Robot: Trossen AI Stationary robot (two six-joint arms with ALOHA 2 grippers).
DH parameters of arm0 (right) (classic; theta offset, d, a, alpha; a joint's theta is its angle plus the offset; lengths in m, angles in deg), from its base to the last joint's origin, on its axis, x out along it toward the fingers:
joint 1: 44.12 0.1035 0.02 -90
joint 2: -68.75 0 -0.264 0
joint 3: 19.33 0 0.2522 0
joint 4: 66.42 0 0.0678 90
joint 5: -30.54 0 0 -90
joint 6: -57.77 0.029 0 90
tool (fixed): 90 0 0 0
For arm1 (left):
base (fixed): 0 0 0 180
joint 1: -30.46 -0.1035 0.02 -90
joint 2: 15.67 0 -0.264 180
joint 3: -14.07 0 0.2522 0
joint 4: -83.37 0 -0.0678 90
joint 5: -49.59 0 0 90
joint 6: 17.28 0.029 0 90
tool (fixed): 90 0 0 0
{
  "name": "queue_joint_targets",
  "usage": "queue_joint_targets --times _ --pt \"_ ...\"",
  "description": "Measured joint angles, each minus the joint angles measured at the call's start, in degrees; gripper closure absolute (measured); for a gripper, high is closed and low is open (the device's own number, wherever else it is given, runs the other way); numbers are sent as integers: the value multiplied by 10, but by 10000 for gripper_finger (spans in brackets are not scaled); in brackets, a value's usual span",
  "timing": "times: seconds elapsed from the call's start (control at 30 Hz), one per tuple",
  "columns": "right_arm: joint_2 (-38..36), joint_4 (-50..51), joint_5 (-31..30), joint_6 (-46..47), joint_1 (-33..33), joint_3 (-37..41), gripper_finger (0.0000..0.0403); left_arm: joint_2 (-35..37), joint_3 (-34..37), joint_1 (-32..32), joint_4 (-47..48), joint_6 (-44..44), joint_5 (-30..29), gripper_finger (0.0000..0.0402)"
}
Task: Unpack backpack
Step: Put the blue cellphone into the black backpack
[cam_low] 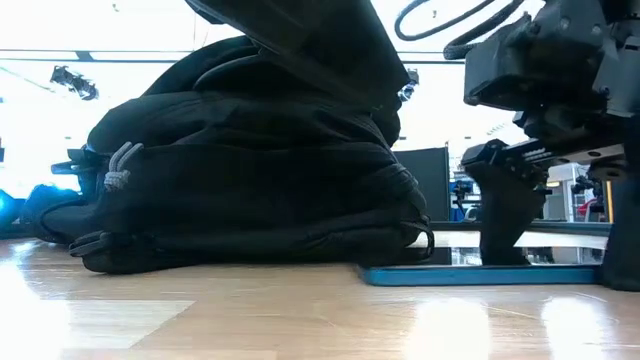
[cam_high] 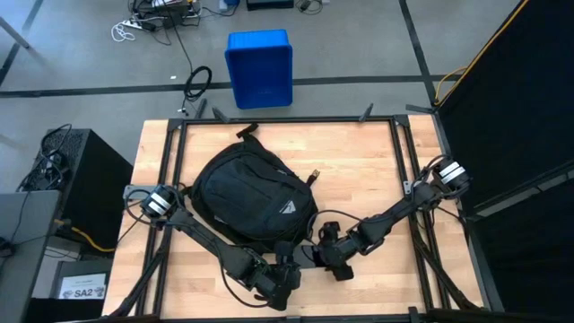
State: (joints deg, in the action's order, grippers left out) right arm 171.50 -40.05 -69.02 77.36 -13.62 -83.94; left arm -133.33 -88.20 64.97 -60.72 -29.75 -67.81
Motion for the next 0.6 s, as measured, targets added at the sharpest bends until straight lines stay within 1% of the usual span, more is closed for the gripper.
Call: queue_joint_targets --times 0.07,0.23,0.4,0.6 --pt "-1 25 -1 18 -6 0 27 0 0 0 0 -1 0 188" --pt "-2 40 41 33 -24 0 76 0 0 0 0 0 0 188" --pt "-2 45 65 33 -32 -1 77 0 0 0 0 0 0 188" --pt "-2 58 74 33 -33 -10 77 0 0 0 0 0 0 188"
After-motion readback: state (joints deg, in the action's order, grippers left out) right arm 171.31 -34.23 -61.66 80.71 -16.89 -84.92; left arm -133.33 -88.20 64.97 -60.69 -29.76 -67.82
